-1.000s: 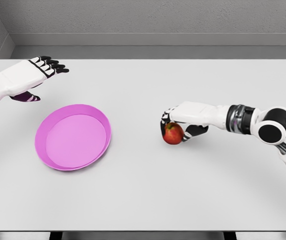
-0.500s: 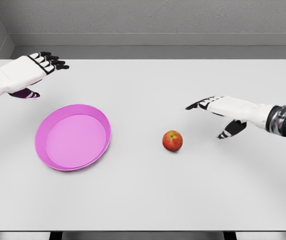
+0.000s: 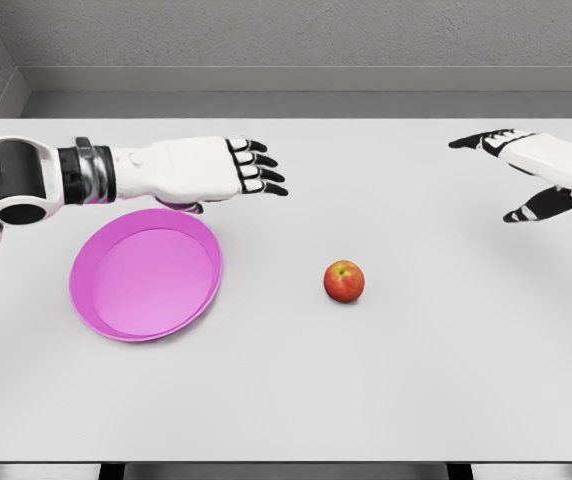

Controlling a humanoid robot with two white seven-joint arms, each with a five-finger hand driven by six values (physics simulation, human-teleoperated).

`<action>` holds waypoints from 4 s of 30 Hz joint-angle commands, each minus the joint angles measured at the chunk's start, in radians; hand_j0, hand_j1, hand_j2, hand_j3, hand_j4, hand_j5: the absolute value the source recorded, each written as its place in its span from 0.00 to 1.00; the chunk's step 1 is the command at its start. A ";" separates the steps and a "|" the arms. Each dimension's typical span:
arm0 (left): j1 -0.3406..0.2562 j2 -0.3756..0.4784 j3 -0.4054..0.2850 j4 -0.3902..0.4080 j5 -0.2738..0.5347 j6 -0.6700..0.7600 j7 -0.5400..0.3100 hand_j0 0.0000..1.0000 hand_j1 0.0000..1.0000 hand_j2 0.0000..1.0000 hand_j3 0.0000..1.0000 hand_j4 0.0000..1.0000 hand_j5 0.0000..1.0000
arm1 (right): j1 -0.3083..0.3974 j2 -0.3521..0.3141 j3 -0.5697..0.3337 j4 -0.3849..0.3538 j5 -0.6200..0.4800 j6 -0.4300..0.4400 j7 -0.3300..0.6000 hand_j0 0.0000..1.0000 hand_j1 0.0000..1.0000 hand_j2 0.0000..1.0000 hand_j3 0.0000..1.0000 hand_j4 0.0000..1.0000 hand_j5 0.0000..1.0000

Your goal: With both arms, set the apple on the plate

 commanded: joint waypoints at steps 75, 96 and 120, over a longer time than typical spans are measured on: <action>-0.043 -0.435 -0.186 0.302 0.183 0.001 -0.307 0.41 0.41 0.41 0.41 0.41 0.41 | -0.017 0.005 0.046 0.055 0.002 0.003 0.000 1.00 1.00 1.00 1.00 1.00 1.00; -0.153 -0.023 -0.163 -0.003 0.345 0.001 -0.298 0.20 0.20 0.20 0.20 0.20 0.20 | -0.017 -0.003 0.044 0.055 0.002 0.005 0.000 1.00 1.00 1.00 1.00 1.00 1.00; -0.011 0.166 -0.100 0.063 0.377 0.001 -0.304 0.55 0.55 0.55 0.55 0.55 0.55 | -0.015 -0.003 0.046 0.057 0.002 0.003 0.000 1.00 1.00 1.00 1.00 1.00 1.00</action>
